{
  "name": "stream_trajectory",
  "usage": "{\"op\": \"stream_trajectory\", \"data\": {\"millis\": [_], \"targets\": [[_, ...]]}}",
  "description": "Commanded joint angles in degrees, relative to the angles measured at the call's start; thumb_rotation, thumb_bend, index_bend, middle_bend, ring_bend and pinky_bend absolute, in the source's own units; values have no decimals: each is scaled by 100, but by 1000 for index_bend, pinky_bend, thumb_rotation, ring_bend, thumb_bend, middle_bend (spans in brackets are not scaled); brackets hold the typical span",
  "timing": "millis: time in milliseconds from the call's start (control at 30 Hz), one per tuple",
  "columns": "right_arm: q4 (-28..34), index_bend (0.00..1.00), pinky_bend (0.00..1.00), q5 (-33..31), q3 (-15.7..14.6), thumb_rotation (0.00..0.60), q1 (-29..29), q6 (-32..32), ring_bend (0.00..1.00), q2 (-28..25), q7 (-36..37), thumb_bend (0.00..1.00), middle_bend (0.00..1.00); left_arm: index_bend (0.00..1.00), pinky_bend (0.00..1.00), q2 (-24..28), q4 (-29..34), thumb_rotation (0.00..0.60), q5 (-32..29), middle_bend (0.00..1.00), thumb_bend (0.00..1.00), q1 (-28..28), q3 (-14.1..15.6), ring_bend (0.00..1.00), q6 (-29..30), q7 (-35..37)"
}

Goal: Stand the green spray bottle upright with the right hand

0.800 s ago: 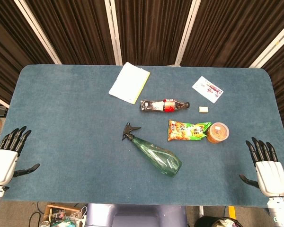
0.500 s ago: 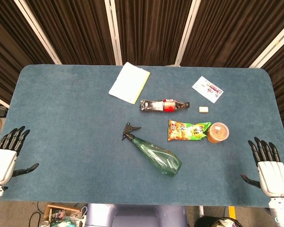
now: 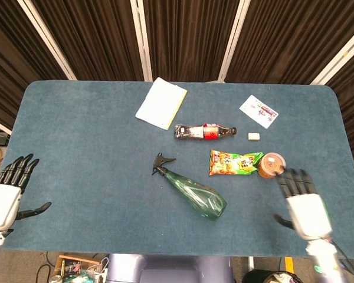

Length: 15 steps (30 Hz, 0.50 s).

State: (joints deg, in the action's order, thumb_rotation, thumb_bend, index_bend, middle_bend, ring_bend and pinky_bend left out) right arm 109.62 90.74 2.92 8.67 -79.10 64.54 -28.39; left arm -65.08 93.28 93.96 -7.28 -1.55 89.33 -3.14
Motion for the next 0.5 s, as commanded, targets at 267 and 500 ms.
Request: {"op": "stream_trajectory", "data": {"millis": [267,500], "targets": [[321,15,0,-914,621,600,1328,1695,0,811,-64,131,0,0,128,-33,-155,600,-141,0,37,-40,-67,0,-86,105],[864,0,0,-1319,483,600,1318,1440,0,1085,-984,131,0,0,128,-56,-226,600,-291,0,36,-113,-135,0,-231,142]]}}
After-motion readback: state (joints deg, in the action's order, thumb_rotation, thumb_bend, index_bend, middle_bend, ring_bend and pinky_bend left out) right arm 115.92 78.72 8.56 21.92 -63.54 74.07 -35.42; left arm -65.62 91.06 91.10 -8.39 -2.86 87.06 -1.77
